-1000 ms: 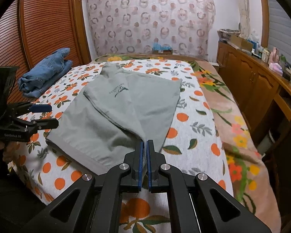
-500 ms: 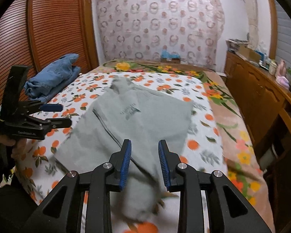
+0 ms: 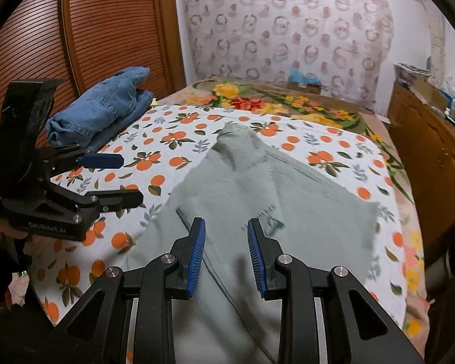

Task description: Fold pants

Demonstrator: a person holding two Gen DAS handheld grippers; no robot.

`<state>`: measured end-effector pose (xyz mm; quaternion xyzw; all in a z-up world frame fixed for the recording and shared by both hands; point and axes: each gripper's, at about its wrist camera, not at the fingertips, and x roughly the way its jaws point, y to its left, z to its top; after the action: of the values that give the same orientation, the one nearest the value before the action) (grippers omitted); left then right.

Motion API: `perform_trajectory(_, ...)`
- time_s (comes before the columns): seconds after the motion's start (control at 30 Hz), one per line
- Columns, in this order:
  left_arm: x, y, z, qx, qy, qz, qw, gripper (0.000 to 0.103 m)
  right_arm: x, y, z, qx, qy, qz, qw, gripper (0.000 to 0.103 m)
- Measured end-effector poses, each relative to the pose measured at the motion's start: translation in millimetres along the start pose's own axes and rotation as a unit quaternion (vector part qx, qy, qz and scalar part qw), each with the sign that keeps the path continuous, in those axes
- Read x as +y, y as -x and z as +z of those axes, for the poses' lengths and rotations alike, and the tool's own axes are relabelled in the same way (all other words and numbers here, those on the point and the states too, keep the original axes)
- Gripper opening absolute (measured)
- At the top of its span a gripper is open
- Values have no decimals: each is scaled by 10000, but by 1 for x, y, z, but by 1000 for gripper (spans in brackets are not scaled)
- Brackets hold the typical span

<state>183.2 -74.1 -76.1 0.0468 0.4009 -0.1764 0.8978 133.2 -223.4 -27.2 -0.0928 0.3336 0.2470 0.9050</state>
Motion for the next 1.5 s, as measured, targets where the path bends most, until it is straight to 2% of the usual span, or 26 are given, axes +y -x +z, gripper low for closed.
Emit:
perform_trajectory(0.4,17,-13,14,59,-3,7,10000,79,11,-36,24,454,257,283,9982,30)
perform_trajectory(0.67,26,-18,16,97,68,8,9999,79,18,-56,26,705,461,379,9957,29)
perform_trajectory(0.7,26,-18,16,106,76,3,9999,79,18,-56,26,719,467,381,9956,19)
perform_trajectory(0.73,26,-19,16,109,76,0,9999,79,17,-56,26,727,478,389,9955,15)
perform_trajectory(0.8,26,-19,16,106,64,1,9999,79,15,-55,27,702,487,388,9956,6)
perform_trajectory(0.87,26,-20,17,105,54,-1,9999,79,13,-53,28,640,458,397,9961,5)
perform_trajectory(1.1,17,-24,27,112,-1,9,9999,79,-6,-30,32,307,212,344,9987,4)
perform_trajectory(1.5,-2,-36,41,177,-147,9,9997,79,-63,2,28,-47,-180,-223,9996,4)
